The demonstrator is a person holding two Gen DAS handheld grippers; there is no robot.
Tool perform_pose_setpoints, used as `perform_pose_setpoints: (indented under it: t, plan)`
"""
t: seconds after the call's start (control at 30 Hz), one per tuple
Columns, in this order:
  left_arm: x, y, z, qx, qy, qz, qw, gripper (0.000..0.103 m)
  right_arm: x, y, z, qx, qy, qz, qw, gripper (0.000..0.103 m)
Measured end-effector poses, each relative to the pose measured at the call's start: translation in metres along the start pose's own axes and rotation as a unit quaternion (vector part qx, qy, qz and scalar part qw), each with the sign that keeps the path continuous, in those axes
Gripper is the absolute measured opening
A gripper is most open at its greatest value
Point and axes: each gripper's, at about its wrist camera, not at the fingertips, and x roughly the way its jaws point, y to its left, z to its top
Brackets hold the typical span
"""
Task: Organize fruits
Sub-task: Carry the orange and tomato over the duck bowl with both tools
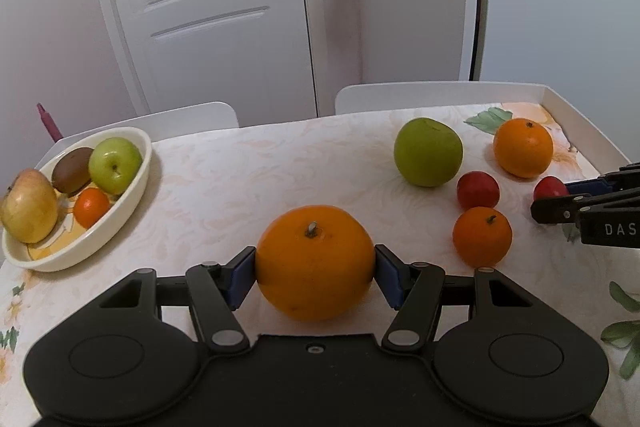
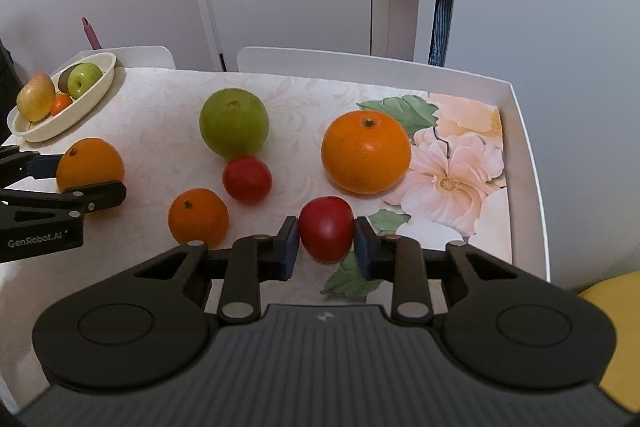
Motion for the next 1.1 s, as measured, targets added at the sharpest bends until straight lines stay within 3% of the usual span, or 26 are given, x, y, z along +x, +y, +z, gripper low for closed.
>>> perform_pose_setpoints:
  t: [0.47,0.83,1.1]
  plan:
    - [-0.058,0.033,0.009,-0.024,-0.032,0.005,0.9992,0.066,-0.045,0.035,0.026,0.005,-0.025,0.005,1.000,0.044]
    - [-0.094,0.101,0.019,-0.030,-0.046,0.017,0.9984,0.066,-0.067,0.112,0.051,0.002,-0.030,0.031,0.999,0.044]
    - [-0.093,0.157,0.028,-0.024,-0.048,0.027,0.9982,0.066,-0.057,0.173,0.075,0.000,-0.032,0.047,0.998,0.044]
